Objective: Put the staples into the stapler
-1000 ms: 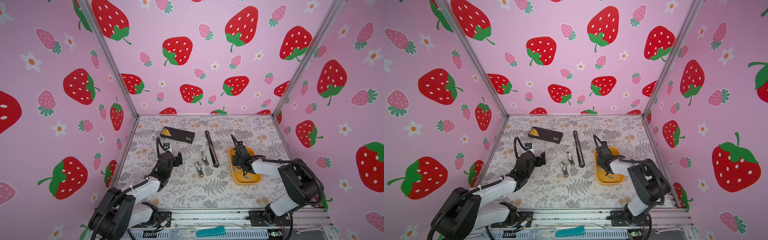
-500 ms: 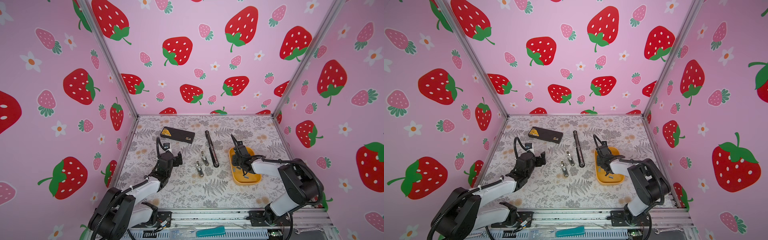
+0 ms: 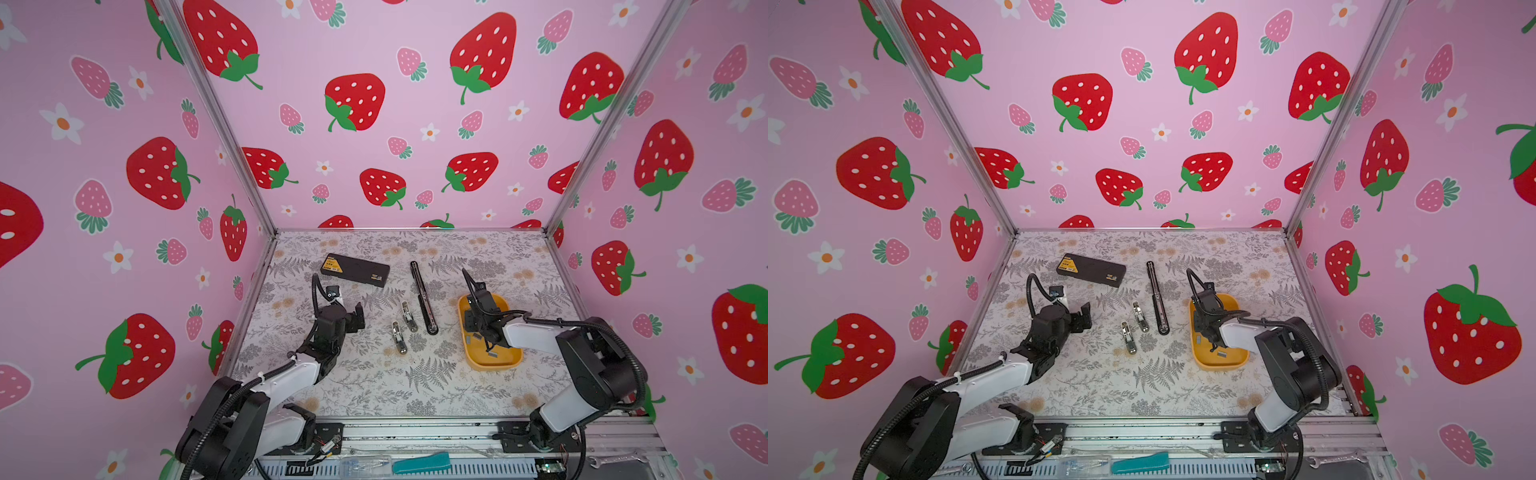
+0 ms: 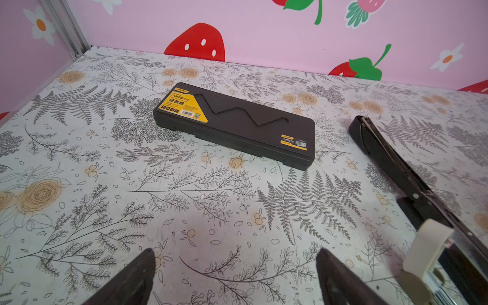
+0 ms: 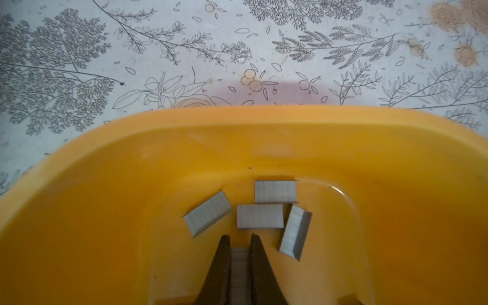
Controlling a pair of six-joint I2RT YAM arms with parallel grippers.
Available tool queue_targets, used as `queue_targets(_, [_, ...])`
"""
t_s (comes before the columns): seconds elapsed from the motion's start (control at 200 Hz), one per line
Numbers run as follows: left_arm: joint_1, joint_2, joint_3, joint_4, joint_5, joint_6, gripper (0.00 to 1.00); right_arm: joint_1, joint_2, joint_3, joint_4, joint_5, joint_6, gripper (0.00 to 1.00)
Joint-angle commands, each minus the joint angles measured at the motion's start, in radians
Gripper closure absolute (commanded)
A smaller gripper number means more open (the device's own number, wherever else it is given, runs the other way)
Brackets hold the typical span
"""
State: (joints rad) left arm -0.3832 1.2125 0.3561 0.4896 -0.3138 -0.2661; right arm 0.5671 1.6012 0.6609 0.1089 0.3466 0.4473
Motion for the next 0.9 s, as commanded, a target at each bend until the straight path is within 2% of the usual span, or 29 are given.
queue_targets(0.0, [0.003,-0.015,0.011,0.013,-0.008,-0.007,0.04,-0.004,-0.017,-0.021,-0.035,0.006,0.011,0.9])
queue_targets(0.175, [0.003,-0.028,-0.004,0.036,0.026,0.005,0.04,-0.004,-0.093,-0.043,-0.022,0.016,0.004,0.9])
queue_targets(0.225, [0.003,-0.042,-0.009,0.031,0.043,0.011,0.07,-0.003,-0.13,-0.056,-0.011,0.016,-0.001,0.9])
queue_targets(0.54, [0.003,-0.193,-0.044,-0.128,0.109,-0.061,0.05,0.03,-0.347,-0.09,-0.017,0.023,-0.015,0.92])
queue_targets(0.75, [0.003,-0.305,-0.079,-0.214,0.142,-0.097,0.05,0.143,-0.47,-0.163,0.065,-0.009,-0.056,0.92])
queue_targets(0.845, [0.003,-0.355,-0.122,-0.201,0.132,-0.11,0.0,0.217,-0.497,-0.174,0.094,0.008,-0.068,0.92])
queue_targets(0.895, [0.004,-0.374,-0.137,-0.186,0.164,-0.104,0.01,0.252,-0.499,-0.168,0.097,0.023,-0.066,0.92])
